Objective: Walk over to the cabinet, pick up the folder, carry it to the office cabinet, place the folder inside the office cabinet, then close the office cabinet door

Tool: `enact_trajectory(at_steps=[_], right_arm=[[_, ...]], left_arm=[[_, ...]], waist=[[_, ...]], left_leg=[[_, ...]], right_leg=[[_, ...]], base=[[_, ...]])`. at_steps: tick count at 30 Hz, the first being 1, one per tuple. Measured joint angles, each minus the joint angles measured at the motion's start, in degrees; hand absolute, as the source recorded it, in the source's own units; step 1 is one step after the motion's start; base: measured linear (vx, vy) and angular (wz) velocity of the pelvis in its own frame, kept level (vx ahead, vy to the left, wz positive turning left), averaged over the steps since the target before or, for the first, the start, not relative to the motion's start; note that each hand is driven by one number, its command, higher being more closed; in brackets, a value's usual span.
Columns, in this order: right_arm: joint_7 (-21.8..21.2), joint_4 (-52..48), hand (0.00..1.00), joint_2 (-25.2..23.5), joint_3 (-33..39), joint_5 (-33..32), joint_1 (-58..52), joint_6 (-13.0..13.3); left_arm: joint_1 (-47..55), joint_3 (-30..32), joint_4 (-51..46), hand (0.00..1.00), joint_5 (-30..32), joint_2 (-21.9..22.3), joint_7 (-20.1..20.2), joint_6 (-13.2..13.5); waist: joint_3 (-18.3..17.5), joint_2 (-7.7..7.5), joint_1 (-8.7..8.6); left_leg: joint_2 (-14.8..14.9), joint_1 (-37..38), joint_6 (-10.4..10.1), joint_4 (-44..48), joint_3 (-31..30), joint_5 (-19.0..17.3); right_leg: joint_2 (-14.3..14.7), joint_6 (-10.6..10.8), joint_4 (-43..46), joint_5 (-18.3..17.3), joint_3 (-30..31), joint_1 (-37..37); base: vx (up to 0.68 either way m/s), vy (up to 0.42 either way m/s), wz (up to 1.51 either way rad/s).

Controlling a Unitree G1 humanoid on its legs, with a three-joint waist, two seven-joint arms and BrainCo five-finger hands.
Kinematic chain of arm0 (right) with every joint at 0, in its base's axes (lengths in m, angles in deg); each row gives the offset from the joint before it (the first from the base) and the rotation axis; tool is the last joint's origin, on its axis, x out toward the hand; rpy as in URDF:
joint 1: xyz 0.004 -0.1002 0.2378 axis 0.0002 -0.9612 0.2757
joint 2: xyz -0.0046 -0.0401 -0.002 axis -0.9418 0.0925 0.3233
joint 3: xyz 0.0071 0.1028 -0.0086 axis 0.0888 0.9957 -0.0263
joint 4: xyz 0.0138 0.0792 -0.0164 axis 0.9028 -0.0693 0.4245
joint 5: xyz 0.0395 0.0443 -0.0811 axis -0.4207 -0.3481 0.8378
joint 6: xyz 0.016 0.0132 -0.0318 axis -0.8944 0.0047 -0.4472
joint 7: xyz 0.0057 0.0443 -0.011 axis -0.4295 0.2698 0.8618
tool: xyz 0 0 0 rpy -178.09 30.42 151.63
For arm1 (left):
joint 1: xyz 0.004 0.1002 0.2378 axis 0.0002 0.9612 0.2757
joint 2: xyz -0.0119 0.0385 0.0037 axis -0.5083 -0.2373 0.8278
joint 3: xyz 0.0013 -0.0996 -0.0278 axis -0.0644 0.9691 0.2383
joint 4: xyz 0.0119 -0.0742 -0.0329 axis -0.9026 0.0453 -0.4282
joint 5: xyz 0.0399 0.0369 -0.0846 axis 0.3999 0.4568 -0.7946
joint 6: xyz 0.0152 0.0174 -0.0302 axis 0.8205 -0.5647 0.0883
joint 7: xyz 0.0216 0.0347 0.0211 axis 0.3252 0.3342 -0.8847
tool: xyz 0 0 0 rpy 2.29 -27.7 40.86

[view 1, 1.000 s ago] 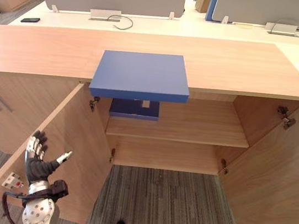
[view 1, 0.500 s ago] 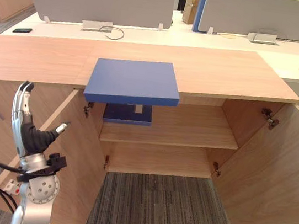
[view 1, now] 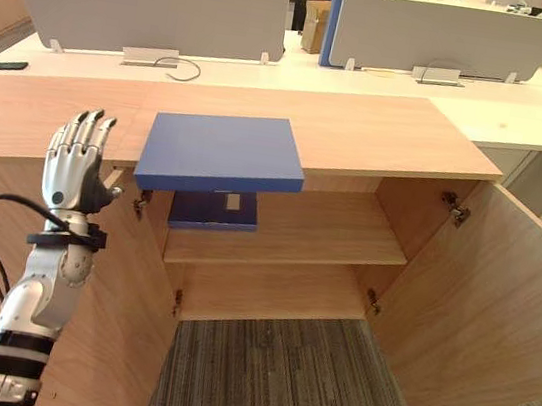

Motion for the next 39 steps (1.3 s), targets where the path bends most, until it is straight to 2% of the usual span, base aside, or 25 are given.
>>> enact_trajectory(at_steps=[6, 10, 22, 30, 39], right_arm=[[-0.3, -0.2, 0.00, -0.2, 1.9, 0.0, -0.3, 0.0], [-0.3, -0.2, 0.00, -0.4, 3.1, 0.0, -0.4, 0.0], [-0.3, -0.2, 0.00, -0.6, 3.3, 0.0, -0.5, 0.0], [-0.2, -0.2, 0.00, -0.6, 4.7, 0.0, -0.3, 0.0], [-0.2, 0.0, 0.00, -0.6, 4.7, 0.0, -0.4, 0.0]], left_arm=[[-4.5, -4.8, 8.6, 0.00, 3.3, -1.3, 2.5, -0.3], [-7.6, -7.2, 12.9, 0.00, 3.3, -1.3, 3.2, -0.5], [-12.7, -12.8, 18.9, 0.00, 3.2, -1.7, 4.4, -0.7], [-16.2, -14.2, 23.2, 0.00, 3.0, -1.6, 4.4, -1.2], [-17.9, -14.2, 27.9, 0.00, 2.6, 1.1, 4.4, -2.3]], waist=[[0.0, -0.02, -1.09], [0.0, -0.10, -1.86], [-0.6, -1.24, -3.53], [-0.6, -1.23, -5.06], [-0.6, -1.28, -6.28]], left_leg=[[0.1, 0.0, 0.0, 0.0, 0.5, 0.0], [0.1, 0.0, -0.1, 0.0, 0.6, 0.0], [-0.1, 0.0, -0.9, 0.0, 0.7, -0.7], [-0.1, 0.0, -0.7, 0.0, 0.7, -0.5], [-0.1, 0.2, -1.1, 0.0, 1.7, -1.0]], right_leg=[[0.1, 0.2, -1.6, 1.4, 1.0, 0.0], [0.1, 0.1, -2.3, 2.1, 1.2, 0.0], [-0.2, 0.2, -2.8, 2.7, 1.3, -0.1], [-0.2, 0.3, -2.9, 3.0, 1.3, -0.3], [-0.4, 0.3, -2.9, 3.6, 2.4, -0.9]], base=[[0.00, 0.008, -0.11], [-0.02, 0.013, -0.06], [-0.01, 0.007, -0.02], [0.00, 0.002, -0.01], [-0.01, 0.016, -0.08]])
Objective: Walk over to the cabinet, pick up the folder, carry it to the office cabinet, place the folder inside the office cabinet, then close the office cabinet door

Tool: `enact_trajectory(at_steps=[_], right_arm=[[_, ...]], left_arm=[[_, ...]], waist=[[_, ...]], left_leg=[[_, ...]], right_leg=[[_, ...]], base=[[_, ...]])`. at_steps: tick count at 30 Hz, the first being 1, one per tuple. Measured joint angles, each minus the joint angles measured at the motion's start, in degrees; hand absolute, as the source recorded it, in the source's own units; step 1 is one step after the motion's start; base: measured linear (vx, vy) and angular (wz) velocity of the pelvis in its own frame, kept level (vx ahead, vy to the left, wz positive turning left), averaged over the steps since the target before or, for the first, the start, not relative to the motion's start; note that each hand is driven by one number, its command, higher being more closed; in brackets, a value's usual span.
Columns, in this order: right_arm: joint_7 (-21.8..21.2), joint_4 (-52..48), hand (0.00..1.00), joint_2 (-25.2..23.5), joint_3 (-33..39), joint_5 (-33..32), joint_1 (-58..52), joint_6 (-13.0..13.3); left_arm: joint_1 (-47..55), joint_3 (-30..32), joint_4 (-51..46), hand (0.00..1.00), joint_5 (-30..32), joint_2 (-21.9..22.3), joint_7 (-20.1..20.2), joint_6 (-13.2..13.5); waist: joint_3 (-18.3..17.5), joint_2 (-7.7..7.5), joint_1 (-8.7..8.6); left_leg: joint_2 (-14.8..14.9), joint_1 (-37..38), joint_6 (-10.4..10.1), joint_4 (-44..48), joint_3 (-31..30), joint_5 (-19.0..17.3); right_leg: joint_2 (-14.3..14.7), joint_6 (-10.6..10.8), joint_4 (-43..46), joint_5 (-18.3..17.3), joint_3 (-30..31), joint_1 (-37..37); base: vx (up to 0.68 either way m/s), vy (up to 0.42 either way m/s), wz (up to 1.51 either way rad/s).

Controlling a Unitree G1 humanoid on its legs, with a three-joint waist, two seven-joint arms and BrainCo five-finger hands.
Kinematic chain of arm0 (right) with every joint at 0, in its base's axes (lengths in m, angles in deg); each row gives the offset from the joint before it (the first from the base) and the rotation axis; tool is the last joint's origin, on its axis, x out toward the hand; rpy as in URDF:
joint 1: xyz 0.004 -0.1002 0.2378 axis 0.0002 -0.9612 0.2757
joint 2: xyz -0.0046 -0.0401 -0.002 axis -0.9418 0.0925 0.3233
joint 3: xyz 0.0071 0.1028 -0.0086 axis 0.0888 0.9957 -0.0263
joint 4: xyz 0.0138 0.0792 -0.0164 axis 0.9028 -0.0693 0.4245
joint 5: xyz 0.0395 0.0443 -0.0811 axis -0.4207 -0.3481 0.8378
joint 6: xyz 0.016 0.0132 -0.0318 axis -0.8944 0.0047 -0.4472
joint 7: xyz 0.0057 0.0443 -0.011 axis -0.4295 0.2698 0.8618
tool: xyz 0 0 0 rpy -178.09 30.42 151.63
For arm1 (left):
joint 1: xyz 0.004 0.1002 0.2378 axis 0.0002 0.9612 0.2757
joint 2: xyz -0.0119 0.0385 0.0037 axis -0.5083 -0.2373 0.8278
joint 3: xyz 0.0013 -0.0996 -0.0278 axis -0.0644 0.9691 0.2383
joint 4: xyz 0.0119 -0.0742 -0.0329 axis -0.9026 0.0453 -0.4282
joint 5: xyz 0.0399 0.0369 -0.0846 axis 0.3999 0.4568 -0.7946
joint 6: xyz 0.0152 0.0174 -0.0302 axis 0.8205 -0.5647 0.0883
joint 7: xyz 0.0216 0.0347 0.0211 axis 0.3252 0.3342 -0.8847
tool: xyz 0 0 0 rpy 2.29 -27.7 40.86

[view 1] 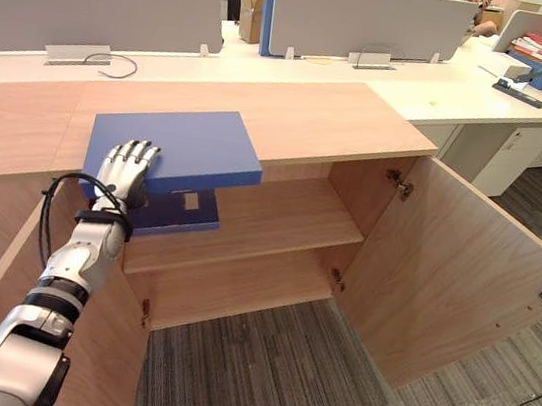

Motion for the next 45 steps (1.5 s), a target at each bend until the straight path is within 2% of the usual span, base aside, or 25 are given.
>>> enact_trajectory(at_steps=[1, 2, 10, 23, 26, 28, 29, 31, 32, 34, 35, 36, 38, 39, 41, 44, 45], right_arm=[[0.0, 0.0, 0.00, 0.0, 0.0, 0.0, 0.0, 0.0], [0.0, 0.0, 0.00, 0.0, 0.0, 0.0, 0.0, 0.0], [0.1, 0.0, 0.00, 0.0, 0.0, 0.0, 0.1, 0.0], [0.2, 0.2, 0.00, 0.1, 0.0, 0.0, 0.2, 0.0], [0.6, 0.4, 0.00, 0.0, -0.4, 0.0, 0.3, 0.0], [1.3, 0.1, 0.00, 0.1, -2.5, -0.3, 0.3, 0.0], [1.4, -0.2, 0.00, 0.1, -2.9, -1.1, 0.3, -0.1], [2.2, -3.3, 0.00, -0.1, -5.1, -4.5, 0.4, -0.2], [2.3, -5.0, 0.00, -0.3, -5.3, -5.7, 0.4, -0.2], [2.6, -13.4, 0.00, -0.6, -7.3, -11.5, 0.3, 0.0], [2.6, -15.8, 0.00, -0.6, -7.7, -12.5, 0.2, 0.2], [2.7, -21.3, 0.00, -0.6, -8.8, -14.4, -0.6, 0.4], [2.7, -31.2, 0.00, -0.9, -9.1, -15.8, -2.2, 0.7], [2.7, -37.2, 0.00, -1.0, -9.1, -15.8, -3.0, 0.9], [3.4, -44.7, 0.00, -1.0, -9.0, -14.2, -3.0, 1.6], [2.9, -52.2, 0.00, -0.9, -9.5, -15.0, -2.6, 2.5], [2.5, -53.6, 0.00, -0.8, -9.6, -15.6, -2.6, 2.5]], left_arm=[[-0.1, 0.0, 0.5, 0.00, 0.0, 0.2, 0.0, -0.2], [-0.1, 0.0, 0.8, 1.00, 0.0, 0.2, -0.1, -0.2], [-4.0, 0.8, 3.3, 1.00, 0.0, 1.4, -3.1, -1.4], [-4.3, 1.7, 4.4, 1.00, 1.3, 2.2, -4.6, -2.0], [-1.8, 4.9, -1.1, 1.00, 1.0, 5.3, -4.7, -3.3], [5.4, 8.1, -14.8, 1.00, -2.2, 10.6, -5.0, -3.5], [7.5, 8.3, -18.4, 1.00, -3.5, 12.2, -5.2, -3.1], [15.3, 8.8, -30.5, 1.00, -8.6, 18.2, -5.2, 0.0], [16.9, 8.9, -32.7, 1.00, -10.8, 19.3, -5.2, 1.2], [22.1, 10.2, -38.8, 1.00, -21.8, 23.1, -3.9, 5.5], [23.1, 10.7, -39.8, 1.00, -25.1, 23.9, -3.3, 6.2], [25.6, 11.6, -41.0, 1.00, -31.9, 25.3, -1.6, 7.3], [29.6, 12.3, -42.2, 1.00, -43.6, 26.8, 0.9, 8.7], [32.4, 12.5, -42.9, 1.00, -52.0, 27.4, 3.0, 9.1], [35.6, 13.0, -43.4, 1.00, -65.0, 28.2, 7.0, 9.5], [39.1, 13.2, -44.5, 1.00, -76.6, 28.3, 10.9, 9.4], [39.6, 13.2, -44.9, 1.00, -78.1, 28.4, 11.6, 9.4]], waist=[[0.0, -0.01, -0.13], [0.0, -0.01, -0.15], [0.1, -0.12, -0.34], [0.2, -0.23, -1.20], [0.2, -0.30, -1.11], [0.3, -0.45, -0.51], [0.3, -0.48, -0.32], [0.3, -0.47, 0.35], [0.3, -0.44, 0.35], [0.2, -0.37, 0.49], [0.1, -0.34, 0.59], [-0.2, -0.26, 0.88], [-0.3, -0.19, 0.95], [-0.5, -0.30, 0.95], [-0.6, -0.47, 1.29], [-0.7, -0.46, 1.77], [-0.7, -0.46, 1.92]], left_leg=[[0.0, 0.1, -0.1, 0.0, 0.1, -0.2], [0.0, 0.2, -0.1, 0.0, 0.1, -0.2], [0.0, 0.7, 0.1, 0.0, 0.3, -0.2], [0.1, 1.2, -0.1, 0.0, 0.2, -0.4], [0.0, 1.3, 0.0, 0.0, 0.2, -0.3], [0.0, 1.3, 0.1, 0.0, 0.0, -0.4], [0.0, 1.3, 0.1, 0.0, 0.0, -0.4], [0.0, 1.3, 0.2, -0.1, -0.1, -0.5], [0.0, 1.3, 0.1, -0.1, -0.1, -0.5], [0.2, 1.3, 0.0, -0.1, 0.0, -0.6], [0.3, 1.3, -0.3, -0.1, 0.1, -0.8], [0.3, 1.3, -0.4, -0.1, 0.3, -0.9], [0.3, 1.2, -0.4, 0.0, 0.3, -0.8], [0.3, 0.9, -0.3, 0.0, 0.3, -0.8], [0.3, 0.7, -0.3, 0.0, 0.3, -0.8], [0.3, 0.7, 0.0, 0.0, 0.3, -1.0], [0.3, 0.7, 0.0, 0.0, 0.3, -1.0]], right_leg=[[0.0, 0.0, 0.0, 0.0, 0.1, 0.0], [0.0, 0.0, 0.0, 0.0, 0.1, 0.0], [0.0, 0.0, 0.0, 0.0, 0.2, 0.2], [-0.1, 0.1, 0.0, 0.0, 0.1, 0.5], [-0.1, 0.1, 0.0, 0.0, 0.0, 0.6], [-0.2, 0.1, 0.0, 0.0, 0.0, 0.6], [-0.2, 0.1, 0.0, 0.0, 0.0, 0.6], [-0.2, 0.1, 0.0, 0.0, 0.0, 0.6], [-0.1, 0.1, 0.0, -0.1, 0.0, 0.6], [0.0, 0.2, 0.0, -0.1, 0.1, 0.5], [0.0, 0.2, 0.1, -0.1, 0.3, 0.4], [0.0, 0.2, 0.1, -0.1, 0.5, 0.3], [0.1, 0.2, 0.3, -0.1, 0.5, 0.2], [0.1, 0.2, 0.5, -0.1, 0.6, -0.2], [0.1, 0.2, 0.6, -0.1, 0.6, -0.4], [0.0, 0.7, 1.5, -0.5, 0.6, -0.8], [0.0, 0.7, 1.6, -0.5, 0.6, -0.8]], base=[[-0.01, 0.012, -0.08], [0.00, 0.013, -0.08], [0.01, 0.005, -0.03], [0.00, 0.001, -0.01], [0.00, 0.000, 0.00], [0.00, 0.000, 0.00], [0.00, 0.000, 0.00], [0.00, 0.000, 0.00], [0.00, 0.000, 0.00], [0.00, 0.000, -0.02], [0.00, 0.000, -0.07], [0.00, 0.000, -0.06], [0.00, 0.000, 0.00], [0.00, 0.000, 0.00], [0.00, 0.000, 0.00], [0.00, 0.000, 0.00], [0.00, 0.000, 0.00]])
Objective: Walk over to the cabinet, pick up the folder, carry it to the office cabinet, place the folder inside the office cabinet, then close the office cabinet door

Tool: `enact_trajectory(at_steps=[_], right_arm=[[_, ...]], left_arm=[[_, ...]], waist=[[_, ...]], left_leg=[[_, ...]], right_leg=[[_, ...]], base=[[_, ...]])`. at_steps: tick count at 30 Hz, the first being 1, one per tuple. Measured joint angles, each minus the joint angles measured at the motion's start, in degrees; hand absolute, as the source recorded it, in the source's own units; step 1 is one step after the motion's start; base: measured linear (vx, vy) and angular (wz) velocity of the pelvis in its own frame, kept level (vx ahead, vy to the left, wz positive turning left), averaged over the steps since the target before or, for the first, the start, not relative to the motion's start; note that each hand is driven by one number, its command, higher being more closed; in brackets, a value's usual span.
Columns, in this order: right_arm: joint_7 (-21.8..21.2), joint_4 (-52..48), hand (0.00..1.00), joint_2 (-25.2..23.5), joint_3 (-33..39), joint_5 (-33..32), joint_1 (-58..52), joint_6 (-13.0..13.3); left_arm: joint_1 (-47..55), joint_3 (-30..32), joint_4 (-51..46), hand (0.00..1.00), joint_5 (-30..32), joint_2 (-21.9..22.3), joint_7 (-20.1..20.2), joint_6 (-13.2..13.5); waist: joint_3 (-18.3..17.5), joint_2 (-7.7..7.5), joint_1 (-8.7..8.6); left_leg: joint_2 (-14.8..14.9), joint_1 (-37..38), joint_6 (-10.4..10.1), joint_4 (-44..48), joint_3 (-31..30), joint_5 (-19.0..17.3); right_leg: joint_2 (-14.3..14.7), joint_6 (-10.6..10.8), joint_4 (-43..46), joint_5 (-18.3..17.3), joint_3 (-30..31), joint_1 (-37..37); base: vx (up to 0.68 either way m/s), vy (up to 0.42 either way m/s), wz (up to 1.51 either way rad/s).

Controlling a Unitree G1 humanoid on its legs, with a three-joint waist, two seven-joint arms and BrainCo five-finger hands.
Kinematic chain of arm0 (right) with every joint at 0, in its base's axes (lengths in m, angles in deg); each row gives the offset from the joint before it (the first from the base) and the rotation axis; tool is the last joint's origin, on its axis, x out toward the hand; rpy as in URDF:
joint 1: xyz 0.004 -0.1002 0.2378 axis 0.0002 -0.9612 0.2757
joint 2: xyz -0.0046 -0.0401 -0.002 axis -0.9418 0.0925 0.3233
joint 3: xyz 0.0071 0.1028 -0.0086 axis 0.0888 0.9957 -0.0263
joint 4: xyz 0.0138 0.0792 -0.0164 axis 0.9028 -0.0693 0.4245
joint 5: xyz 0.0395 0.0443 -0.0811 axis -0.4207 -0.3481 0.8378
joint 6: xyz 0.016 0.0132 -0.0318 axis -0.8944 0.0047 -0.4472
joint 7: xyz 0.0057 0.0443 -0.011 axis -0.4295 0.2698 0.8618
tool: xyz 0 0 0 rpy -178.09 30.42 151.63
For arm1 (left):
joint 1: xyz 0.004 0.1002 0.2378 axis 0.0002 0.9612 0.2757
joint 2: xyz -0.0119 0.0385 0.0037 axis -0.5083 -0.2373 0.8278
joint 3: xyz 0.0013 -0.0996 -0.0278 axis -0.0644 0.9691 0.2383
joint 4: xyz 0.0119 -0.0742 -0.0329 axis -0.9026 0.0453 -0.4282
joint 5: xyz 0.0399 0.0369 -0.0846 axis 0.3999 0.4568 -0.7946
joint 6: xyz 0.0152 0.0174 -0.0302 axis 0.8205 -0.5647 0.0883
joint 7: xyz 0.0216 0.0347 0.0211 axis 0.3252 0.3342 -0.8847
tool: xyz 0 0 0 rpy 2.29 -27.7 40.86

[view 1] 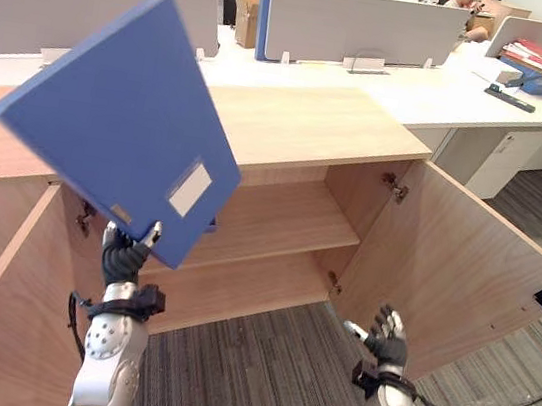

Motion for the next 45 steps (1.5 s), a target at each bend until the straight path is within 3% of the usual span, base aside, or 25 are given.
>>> enact_trajectory(at_steps=[5, 11, 15, 23, 29, 37, 45], right_arm=[[-2.3, -8.7, 0.00, 3.2, -1.5, -1.7, 5.4, 0.8], [-6.2, -12.0, 0.00, 11.6, -6.5, -12.4, 18.5, 2.1], [-12.0, -8.1, 0.00, 18.5, -16.8, -24.9, 28.4, 1.5], [-18.1, 6.5, 0.00, 30.3, -35.5, -37.2, 50.4, -0.3], [-19.5, 14.2, 0.00, 31.4, -41.1, -40.8, 59.5, -0.7], [-19.5, 22.3, 0.00, 30.8, -44.8, -40.4, 66.4, -0.8], [-20.6, 23.0, 0.00, 29.2, -49.4, -38.3, 69.8, -0.9]], left_arm=[[1.4, 0.1, -4.2, 1.00, -2.7, 0.6, 3.4, 0.0], [1.4, -0.3, -4.7, 1.00, -2.6, 0.6, 5.2, 0.0], [1.5, -2.9, -4.7, 1.00, -3.3, -0.2, 6.4, -0.2], [1.1, -11.7, -2.3, 1.00, -6.1, -6.4, 10.4, -0.3], [0.2, -16.6, 1.0, 1.00, -10.2, -11.0, 12.8, -0.3], [-3.4, -20.3, 2.6, 1.00, -13.4, -12.7, 14.1, -0.1], [-3.7, -23.0, 3.9, 1.00, -14.2, -13.8, 14.7, 0.0]], waist=[[0.0, 0.03, 1.02], [0.0, 0.08, 1.67], [0.0, 0.08, 2.60], [0.1, 0.13, 4.41], [0.1, 0.10, 4.73], [0.4, 0.09, 5.78], [0.9, 0.03, 6.01]], left_leg=[[-0.1, 0.0, 0.6, 0.2, -0.1, 0.2], [-0.1, 0.0, 0.8, 0.4, -0.4, 0.3], [-0.1, 0.1, 0.9, 0.4, -0.4, 0.4], [-0.1, 0.0, 1.2, 0.0, -0.8, 0.8], [-0.1, -0.1, 1.2, 0.0, -1.2, 1.0], [0.3, -1.0, 1.2, 0.0, -2.2, 1.8], [1.5, -1.7, 0.7, -0.1, -2.3, 2.5]], right_leg=[[-0.1, 0.1, 0.5, -0.1, 0.0, -0.1], [-0.1, 0.1, 1.3, -0.5, -0.1, -0.2], [-0.2, 0.0, 2.2, -0.8, -0.1, -0.5], [-0.2, 0.0, 2.4, -0.9, -0.3, -0.5], [0.0, 0.0, 1.9, -0.8, -0.7, -0.2], [0.4, -0.1, 1.8, -0.7, -1.9, -0.4], [1.4, -0.7, 1.6, -0.4, -1.9, -1.0]], base=[[0.00, 0.000, 0.00], [0.00, 0.007, 0.02], [0.00, 0.000, 0.00], [0.00, 0.005, 0.02], [0.00, 0.002, 0.02], [-0.01, 0.001, 0.08], [-0.02, -0.002, -0.01]])
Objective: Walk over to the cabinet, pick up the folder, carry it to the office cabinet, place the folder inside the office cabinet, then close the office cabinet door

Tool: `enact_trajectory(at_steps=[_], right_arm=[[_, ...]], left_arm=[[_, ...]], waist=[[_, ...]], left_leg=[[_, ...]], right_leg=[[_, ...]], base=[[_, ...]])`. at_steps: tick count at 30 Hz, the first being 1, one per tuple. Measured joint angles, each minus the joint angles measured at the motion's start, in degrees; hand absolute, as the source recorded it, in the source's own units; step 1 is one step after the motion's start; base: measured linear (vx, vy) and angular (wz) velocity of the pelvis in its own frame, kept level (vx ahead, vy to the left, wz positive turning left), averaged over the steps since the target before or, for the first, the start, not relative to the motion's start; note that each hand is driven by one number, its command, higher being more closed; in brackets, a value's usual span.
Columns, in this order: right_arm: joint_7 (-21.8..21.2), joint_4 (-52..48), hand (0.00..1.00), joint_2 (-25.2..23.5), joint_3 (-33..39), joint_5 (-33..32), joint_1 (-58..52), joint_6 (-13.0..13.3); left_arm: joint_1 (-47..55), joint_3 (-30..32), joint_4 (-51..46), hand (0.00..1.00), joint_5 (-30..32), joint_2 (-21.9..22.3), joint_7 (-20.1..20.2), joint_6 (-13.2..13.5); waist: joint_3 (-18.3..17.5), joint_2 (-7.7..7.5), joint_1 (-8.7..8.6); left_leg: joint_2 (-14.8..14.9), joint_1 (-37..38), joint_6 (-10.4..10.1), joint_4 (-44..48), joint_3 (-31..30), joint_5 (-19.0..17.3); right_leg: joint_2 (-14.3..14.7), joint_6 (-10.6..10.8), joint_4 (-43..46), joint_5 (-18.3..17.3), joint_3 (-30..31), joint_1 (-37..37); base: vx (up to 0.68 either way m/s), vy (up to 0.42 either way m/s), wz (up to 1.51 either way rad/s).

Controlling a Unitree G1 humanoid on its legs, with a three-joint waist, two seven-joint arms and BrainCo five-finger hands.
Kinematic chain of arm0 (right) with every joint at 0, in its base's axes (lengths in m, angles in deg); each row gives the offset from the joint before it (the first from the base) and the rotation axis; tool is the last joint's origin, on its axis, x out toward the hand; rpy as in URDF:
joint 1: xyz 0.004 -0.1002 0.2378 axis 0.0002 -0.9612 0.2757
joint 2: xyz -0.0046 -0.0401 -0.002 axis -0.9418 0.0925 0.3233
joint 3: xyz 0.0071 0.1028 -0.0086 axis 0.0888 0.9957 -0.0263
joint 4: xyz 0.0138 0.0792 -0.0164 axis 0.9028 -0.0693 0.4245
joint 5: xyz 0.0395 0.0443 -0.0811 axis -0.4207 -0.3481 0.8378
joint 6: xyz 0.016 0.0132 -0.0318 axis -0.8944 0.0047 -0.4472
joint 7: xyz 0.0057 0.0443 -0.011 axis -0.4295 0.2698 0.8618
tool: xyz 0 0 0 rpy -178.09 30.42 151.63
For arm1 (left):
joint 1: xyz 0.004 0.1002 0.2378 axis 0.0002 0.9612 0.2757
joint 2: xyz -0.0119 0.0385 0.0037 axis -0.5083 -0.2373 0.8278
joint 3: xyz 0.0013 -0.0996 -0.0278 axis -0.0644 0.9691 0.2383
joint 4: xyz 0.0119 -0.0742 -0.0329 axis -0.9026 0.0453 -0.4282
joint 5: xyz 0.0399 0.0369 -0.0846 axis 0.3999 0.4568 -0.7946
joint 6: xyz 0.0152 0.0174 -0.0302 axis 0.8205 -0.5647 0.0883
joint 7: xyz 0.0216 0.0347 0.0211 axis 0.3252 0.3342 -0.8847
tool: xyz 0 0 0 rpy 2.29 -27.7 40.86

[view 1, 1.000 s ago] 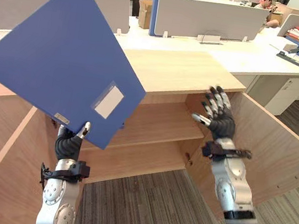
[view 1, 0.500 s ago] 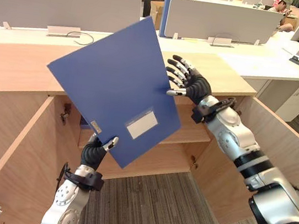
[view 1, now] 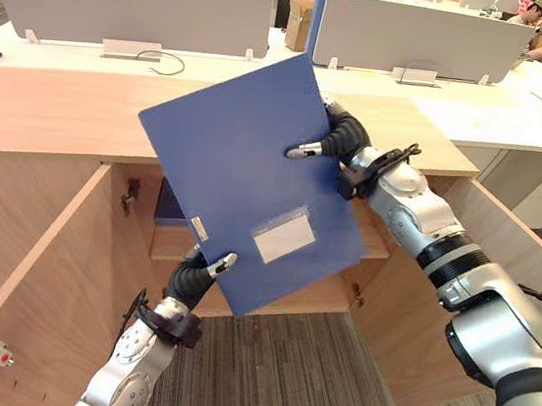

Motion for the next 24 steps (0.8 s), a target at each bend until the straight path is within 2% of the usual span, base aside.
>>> enact_trajectory(at_steps=[1, 2, 6, 10, 12, 13, 17, 18, 24], right_arm=[[0.0, 0.0, 0.00, -0.1, -0.6, 0.0, 0.0, 0.0], [0.0, 0.0, 1.00, -0.1, -1.8, -0.6, 0.0, -0.1], [-1.0, -1.2, 1.00, 1.0, -5.5, -4.2, -0.7, -1.1], [-3.4, -5.5, 1.00, 5.8, -13.3, -7.1, -2.5, -3.7], [-4.8, -5.8, 1.00, 8.0, -17.4, -7.3, -2.7, -5.8], [-6.4, -5.9, 1.00, 8.9, -18.4, -7.3, -2.8, -7.1], [-8.7, -8.2, 1.00, 11.7, -19.5, -7.2, -3.6, -7.8], [-8.9, -9.5, 1.00, 12.6, -19.7, -6.9, -3.7, -7.8], [-9.7, -13.1, 1.00, 14.6, -19.6, -4.6, -4.6, -7.5]], left_arm=[[0.0, 0.0, 0.5, 1.00, -0.5, -0.2, 0.0, 0.0], [0.0, -0.2, 1.0, 1.00, -0.8, -0.5, 0.0, 0.0], [0.0, -0.4, 2.5, 1.00, -0.9, -0.9, 0.0, 0.0], [0.0, -1.0, 6.2, 1.00, -0.7, -3.1, 0.0, -0.2], [0.1, -1.7, 7.9, 1.00, 0.0, -5.0, 0.0, -1.3], [0.1, -2.2, 8.1, 1.00, 0.7, -5.8, 0.0, -2.0], [0.1, -3.5, 8.2, 1.00, 1.5, -6.1, 0.6, -2.7], [0.1, -3.5, 8.2, 0.00, 2.1, -6.1, 1.0, -2.7], [0.1, -3.9, 8.4, 0.00, 6.1, -6.2, 2.0, -3.6]], waist=[[0.1, -0.09, 0.00], [0.2, -0.18, 0.09], [0.2, -0.19, 0.16], [0.1, -0.24, 0.16], [0.1, -0.26, 0.20], [0.1, -0.29, 0.20], [0.1, -0.32, 0.32], [0.1, -0.32, 0.30], [-0.1, -0.44, 0.30]], left_leg=[[0.2, -0.3, -0.1, 0.0, -0.1, 0.2], [0.3, -0.4, -0.3, 0.0, -0.2, 0.3], [0.5, -0.7, -0.4, 0.0, -0.5, 0.4], [0.8, -1.3, -0.5, 0.0, -1.2, 0.5], [0.8, -1.4, -0.5, 0.1, -1.4, 0.5], [0.9, -1.4, -0.6, 0.1, -1.4, 0.4], [1.2, -1.4, -0.7, 0.1, -1.4, 0.4], [1.3, -1.4, -0.7, 0.1, -1.4, 0.4], [1.8, -1.4, -1.0, 0.1, -1.4, 0.3]], right_leg=[[0.2, -0.3, -0.4, 0.2, 0.0, -0.1], [0.4, -0.4, -0.8, 0.3, 0.0, 0.0], [0.8, -0.5, -1.1, 0.4, -0.1, 0.0], [1.0, -0.7, -1.7, 0.5, -0.5, 0.1], [1.2, -0.7, -1.8, 0.5, -0.8, 0.2], [1.3, -0.7, -1.9, 0.5, -0.8, 0.2], [1.6, -0.8, -2.0, 0.6, -0.8, 0.3], [1.7, -0.8, -2.0, 0.5, -0.8, 0.3], [2.2, -1.0, -2.2, 0.6, -0.7, 0.3]], base=[[0.00, 0.000, 0.00], [0.00, 0.000, 0.00], [0.00, -0.001, 0.02], [0.01, -0.004, 0.08], [0.02, 0.001, 0.03], [0.00, 0.000, 0.00], [0.00, 0.000, 0.00], [0.00, 0.000, 0.00], [0.00, 0.000, 0.00]])
